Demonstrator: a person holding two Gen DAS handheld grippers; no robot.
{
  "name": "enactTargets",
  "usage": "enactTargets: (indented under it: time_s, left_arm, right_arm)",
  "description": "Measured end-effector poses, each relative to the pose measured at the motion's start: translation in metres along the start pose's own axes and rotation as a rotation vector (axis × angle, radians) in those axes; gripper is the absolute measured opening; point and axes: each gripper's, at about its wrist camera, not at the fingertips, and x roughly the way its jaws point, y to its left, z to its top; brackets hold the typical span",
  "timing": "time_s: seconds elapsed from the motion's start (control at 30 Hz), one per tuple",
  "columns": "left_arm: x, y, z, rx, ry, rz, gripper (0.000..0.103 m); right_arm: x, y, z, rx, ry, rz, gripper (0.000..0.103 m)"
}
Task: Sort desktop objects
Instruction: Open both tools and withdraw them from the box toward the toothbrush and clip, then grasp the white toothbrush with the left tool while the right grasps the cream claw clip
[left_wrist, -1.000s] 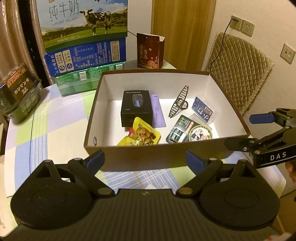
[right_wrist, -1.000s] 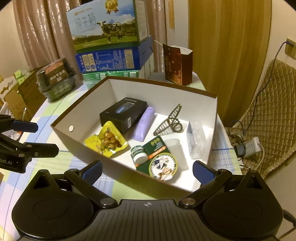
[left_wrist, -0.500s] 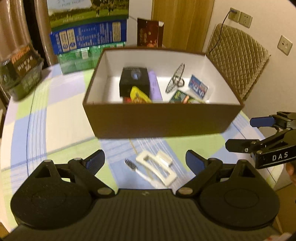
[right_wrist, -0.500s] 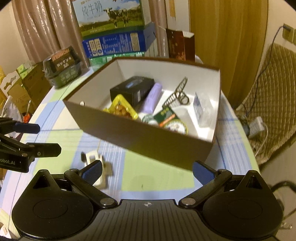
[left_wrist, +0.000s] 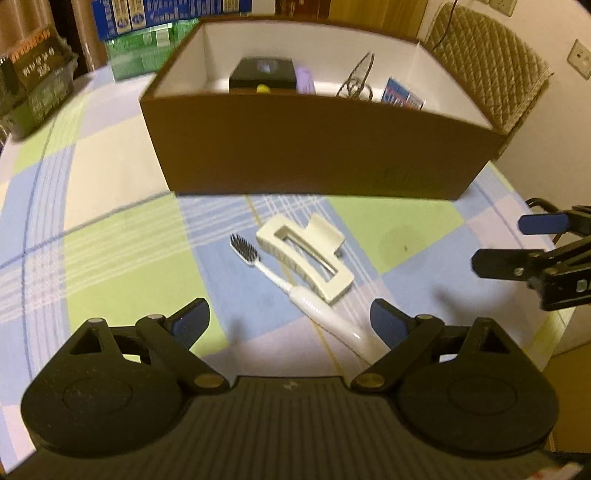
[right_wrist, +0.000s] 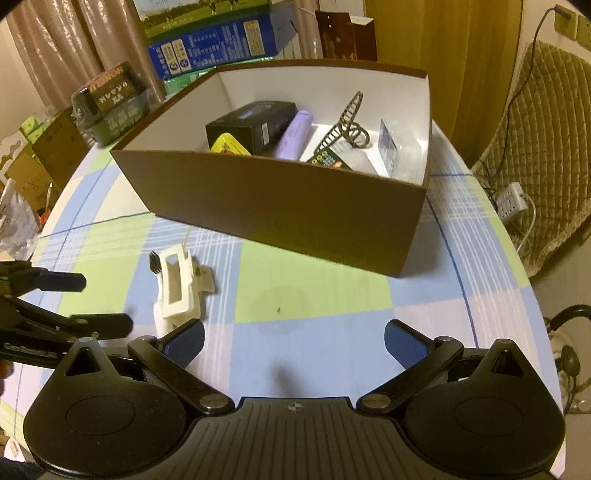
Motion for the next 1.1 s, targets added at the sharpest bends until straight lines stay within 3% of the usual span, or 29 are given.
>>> enactTargets:
  time_s: [0.33, 0.57, 0.73, 1.1]
  left_arm:
    - [0.041, -0.018, -0.003, 0.021, 0.053, 0.035, 0.091]
    - [0.051, -0.015, -0.01, 0.069, 0.081, 0.096, 0.076]
    - [0.044, 0.005, -0.016, 0.04, 0.078, 0.097, 0.064]
    - [0.023, 0.042, -0.038, 0.011, 0.069, 0.11, 0.055]
  right_arm:
    - [0.006, -0.013, -0.008, 0.026, 0.032, -0.019, 0.101]
    - [0.008, -0.021, -0.013, 0.048, 0.045, -0.03, 0.101]
    - [0.013, -0.021, -0.013, 0.053, 0.054, -0.027, 0.101]
    - [0.024, -0.012, -0.011, 0.029, 0.073, -0.006, 0.101]
